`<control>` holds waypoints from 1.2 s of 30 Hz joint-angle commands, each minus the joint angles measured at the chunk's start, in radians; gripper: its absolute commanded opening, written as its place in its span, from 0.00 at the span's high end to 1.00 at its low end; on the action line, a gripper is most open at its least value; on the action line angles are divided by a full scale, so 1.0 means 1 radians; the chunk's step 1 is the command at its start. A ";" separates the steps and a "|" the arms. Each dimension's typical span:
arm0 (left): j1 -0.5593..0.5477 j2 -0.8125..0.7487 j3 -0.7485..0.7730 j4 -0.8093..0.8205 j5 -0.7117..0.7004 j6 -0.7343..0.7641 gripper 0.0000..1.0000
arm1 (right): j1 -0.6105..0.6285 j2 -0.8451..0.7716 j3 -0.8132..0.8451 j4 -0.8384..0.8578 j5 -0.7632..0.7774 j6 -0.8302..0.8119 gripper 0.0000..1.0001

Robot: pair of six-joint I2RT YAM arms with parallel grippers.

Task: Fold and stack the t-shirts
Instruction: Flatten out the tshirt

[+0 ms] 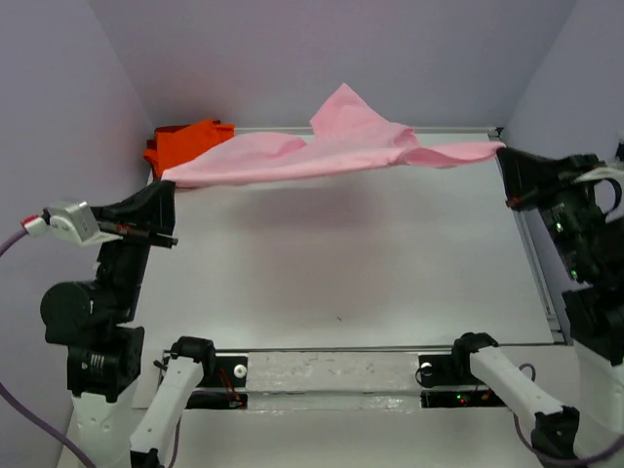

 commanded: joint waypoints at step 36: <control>0.014 0.890 0.159 0.146 -0.074 -0.046 1.00 | 0.010 0.862 0.273 -0.036 0.086 -0.070 1.00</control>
